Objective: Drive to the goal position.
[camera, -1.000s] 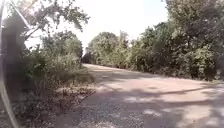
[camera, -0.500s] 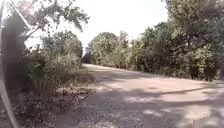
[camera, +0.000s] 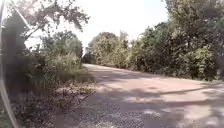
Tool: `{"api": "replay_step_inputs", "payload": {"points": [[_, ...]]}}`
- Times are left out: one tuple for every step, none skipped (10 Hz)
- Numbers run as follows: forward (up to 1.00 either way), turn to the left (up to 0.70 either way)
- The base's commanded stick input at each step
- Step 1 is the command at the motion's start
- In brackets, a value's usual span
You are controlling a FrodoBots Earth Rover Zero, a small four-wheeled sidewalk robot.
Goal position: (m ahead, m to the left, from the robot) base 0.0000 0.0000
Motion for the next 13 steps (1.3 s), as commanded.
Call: {"api": "replay_step_inputs", "payload": {"points": [[0.05,0.0],[0.05,0.0],[0.05,0.0],[0.05,0.0],[0.05,0.0],[0.05,0.0],[0.05,0.0],[0.05,0.0],[0.05,0.0],[0.05,0.0],[0.05,0.0],[0.05,0.0],[0.05,0.0]]}}
